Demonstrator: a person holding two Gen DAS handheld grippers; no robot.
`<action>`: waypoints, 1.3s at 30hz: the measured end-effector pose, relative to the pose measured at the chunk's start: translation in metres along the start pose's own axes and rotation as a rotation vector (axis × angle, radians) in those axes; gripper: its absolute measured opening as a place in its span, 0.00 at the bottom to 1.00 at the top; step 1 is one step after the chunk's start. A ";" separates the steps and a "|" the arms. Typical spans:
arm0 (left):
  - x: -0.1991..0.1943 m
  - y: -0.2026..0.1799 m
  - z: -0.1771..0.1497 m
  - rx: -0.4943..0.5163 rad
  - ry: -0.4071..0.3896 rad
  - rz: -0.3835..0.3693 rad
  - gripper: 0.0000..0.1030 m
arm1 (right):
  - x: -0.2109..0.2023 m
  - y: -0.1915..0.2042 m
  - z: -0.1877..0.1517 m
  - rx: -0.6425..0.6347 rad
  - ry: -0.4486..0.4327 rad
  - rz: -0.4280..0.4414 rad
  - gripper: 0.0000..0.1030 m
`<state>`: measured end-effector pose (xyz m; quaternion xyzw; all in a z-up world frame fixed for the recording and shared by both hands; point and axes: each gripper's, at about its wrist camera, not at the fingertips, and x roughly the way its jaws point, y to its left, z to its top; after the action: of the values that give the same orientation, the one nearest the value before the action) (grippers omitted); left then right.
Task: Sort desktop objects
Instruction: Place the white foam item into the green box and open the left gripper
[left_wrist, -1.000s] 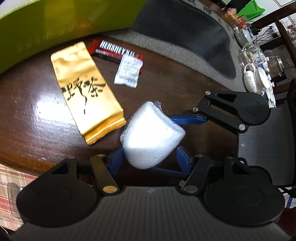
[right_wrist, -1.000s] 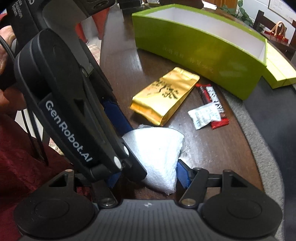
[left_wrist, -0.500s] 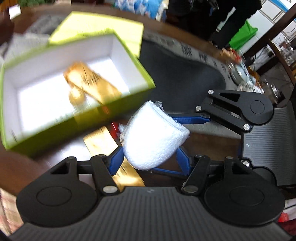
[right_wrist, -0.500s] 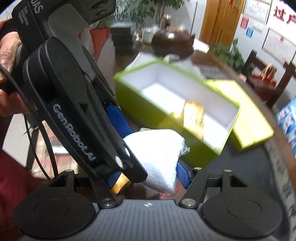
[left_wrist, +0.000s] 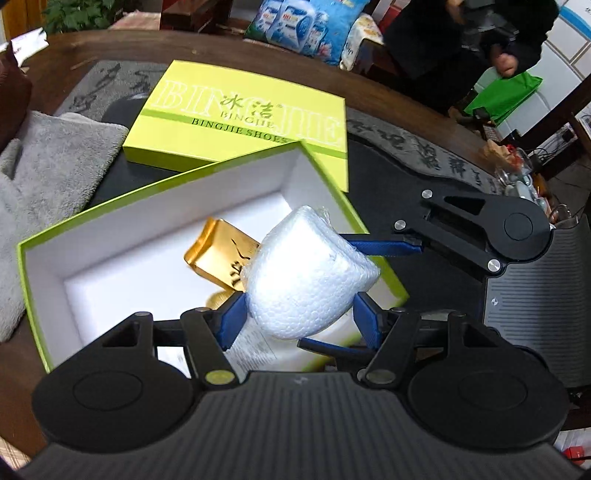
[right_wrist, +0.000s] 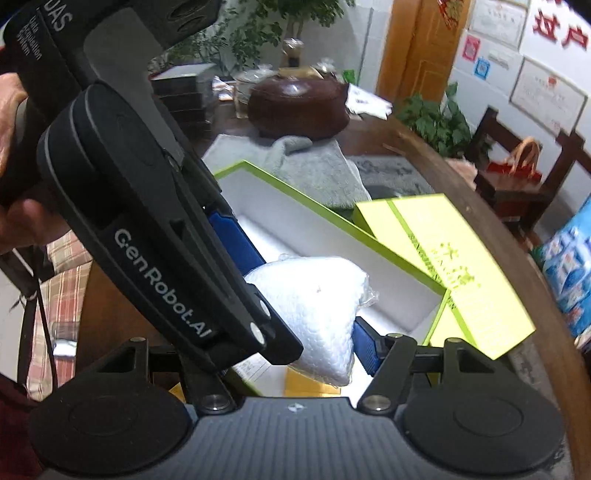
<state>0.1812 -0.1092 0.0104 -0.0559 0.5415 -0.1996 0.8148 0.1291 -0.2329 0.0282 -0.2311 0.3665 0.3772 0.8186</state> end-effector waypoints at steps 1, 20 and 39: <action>0.006 0.005 0.003 -0.005 0.007 -0.003 0.61 | 0.008 -0.005 0.001 0.015 0.009 0.003 0.63; 0.045 0.048 0.015 -0.090 0.034 -0.015 0.61 | 0.079 -0.028 -0.009 0.108 0.157 -0.016 0.66; -0.040 0.023 -0.042 -0.082 -0.136 0.047 0.62 | -0.041 0.009 -0.045 0.139 -0.080 -0.100 0.82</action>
<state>0.1360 -0.0674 0.0204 -0.0898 0.4936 -0.1537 0.8513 0.0843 -0.2749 0.0313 -0.1767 0.3469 0.3184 0.8643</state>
